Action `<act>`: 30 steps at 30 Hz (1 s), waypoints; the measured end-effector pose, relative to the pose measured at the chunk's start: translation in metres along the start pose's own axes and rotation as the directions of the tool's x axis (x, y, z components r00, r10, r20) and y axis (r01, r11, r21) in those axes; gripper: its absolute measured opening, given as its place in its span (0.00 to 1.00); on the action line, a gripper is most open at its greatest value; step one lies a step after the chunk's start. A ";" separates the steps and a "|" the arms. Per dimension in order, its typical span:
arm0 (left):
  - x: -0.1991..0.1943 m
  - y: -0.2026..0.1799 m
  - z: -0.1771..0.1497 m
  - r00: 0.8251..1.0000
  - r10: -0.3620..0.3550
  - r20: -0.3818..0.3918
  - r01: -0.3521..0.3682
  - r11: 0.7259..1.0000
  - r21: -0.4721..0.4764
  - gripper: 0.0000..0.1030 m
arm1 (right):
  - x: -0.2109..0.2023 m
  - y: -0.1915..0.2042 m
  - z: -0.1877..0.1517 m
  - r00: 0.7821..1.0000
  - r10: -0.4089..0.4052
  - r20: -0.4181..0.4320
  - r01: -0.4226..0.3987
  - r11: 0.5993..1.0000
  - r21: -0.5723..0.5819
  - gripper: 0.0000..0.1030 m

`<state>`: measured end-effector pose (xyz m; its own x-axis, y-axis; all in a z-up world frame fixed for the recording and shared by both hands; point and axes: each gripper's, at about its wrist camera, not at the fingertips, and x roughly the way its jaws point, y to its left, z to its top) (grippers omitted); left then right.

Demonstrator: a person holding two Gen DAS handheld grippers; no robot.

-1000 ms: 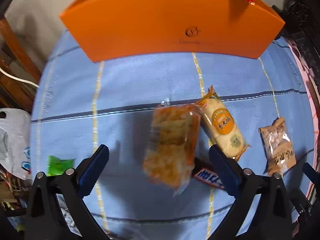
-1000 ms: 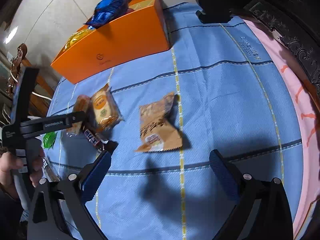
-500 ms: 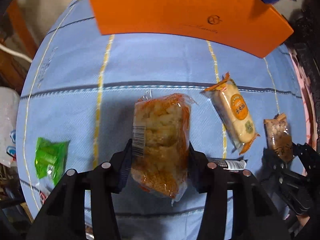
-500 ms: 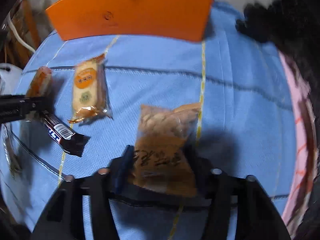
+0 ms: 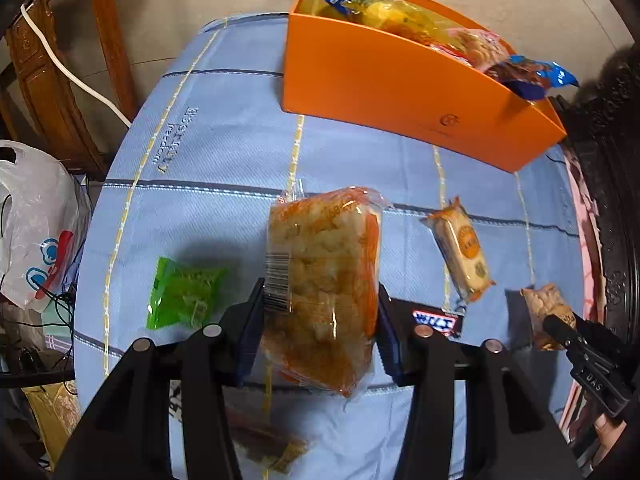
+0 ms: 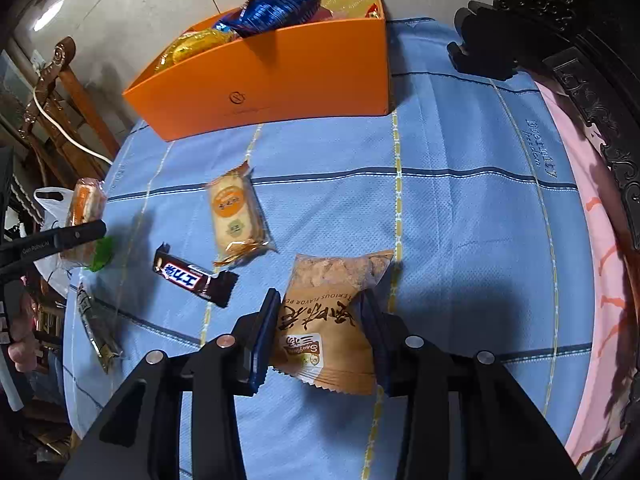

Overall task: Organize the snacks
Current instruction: 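Grasp the orange rice-cake pack with left tool while right tool grasps peanut bag, then carry both packs into the orange box and open both tools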

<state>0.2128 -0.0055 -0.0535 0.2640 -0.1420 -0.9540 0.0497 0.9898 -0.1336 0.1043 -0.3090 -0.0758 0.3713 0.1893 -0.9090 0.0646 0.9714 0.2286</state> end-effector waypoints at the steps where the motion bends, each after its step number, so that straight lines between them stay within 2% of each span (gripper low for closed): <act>1: 0.000 -0.002 -0.003 1.000 0.001 -0.004 -0.001 1.000 0.009 0.47 | 0.001 0.001 -0.003 1.000 -0.009 -0.006 0.009 1.000 -0.009 0.40; 9: 0.001 -0.005 -0.025 0.999 -0.002 -0.038 0.003 0.999 0.034 0.47 | 0.039 0.010 -0.036 0.985 -0.088 -0.149 0.075 0.993 -0.090 0.40; 10: 0.001 -0.006 -0.025 0.999 0.000 -0.039 0.002 0.999 0.037 0.47 | 0.044 0.013 -0.039 0.981 -0.101 -0.165 0.084 0.991 -0.107 0.43; 14: 0.001 -0.006 -0.027 0.999 0.005 -0.046 -0.003 0.999 0.041 0.47 | 0.049 0.024 -0.039 0.972 -0.159 -0.174 0.127 0.976 -0.178 0.45; 17: 0.003 -0.013 -0.031 0.999 0.001 -0.055 0.002 0.998 0.059 0.47 | 0.050 0.030 -0.038 0.966 -0.184 -0.179 0.146 0.967 -0.207 0.42; 18: 0.003 -0.015 -0.032 0.998 -0.001 -0.057 0.005 0.998 0.062 0.47 | 0.048 0.029 -0.038 0.968 -0.175 -0.179 0.141 0.972 -0.191 0.40; 19: 0.004 -0.018 -0.034 0.998 -0.006 -0.060 0.010 0.998 0.067 0.47 | 0.044 0.025 -0.036 0.976 -0.131 -0.175 0.107 0.985 -0.137 0.37; 21: 0.003 -0.026 -0.038 0.998 -0.017 -0.063 0.023 0.996 0.089 0.47 | 0.038 0.012 -0.032 0.984 -0.013 -0.177 0.011 1.000 -0.014 0.37; 23: 0.001 -0.031 -0.039 0.998 -0.023 -0.058 0.030 0.994 0.105 0.47 | 0.028 0.001 -0.026 0.983 0.091 -0.157 -0.077 0.993 0.090 0.37; 26: -0.006 -0.035 -0.034 0.999 -0.027 -0.037 0.031 0.993 0.118 0.47 | 0.009 -0.001 -0.014 0.983 0.158 -0.097 -0.145 0.981 0.128 0.37; 30: -0.022 -0.038 -0.016 0.999 -0.045 0.005 0.044 0.990 0.132 0.47 | -0.024 0.011 0.015 0.984 0.176 0.004 -0.175 0.981 0.086 0.37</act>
<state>0.1900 -0.0403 -0.0321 0.2667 -0.1865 -0.9456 0.1879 0.9723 -0.1388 0.1102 -0.3052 -0.0458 0.3810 0.3562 -0.8532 0.0780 0.9071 0.4135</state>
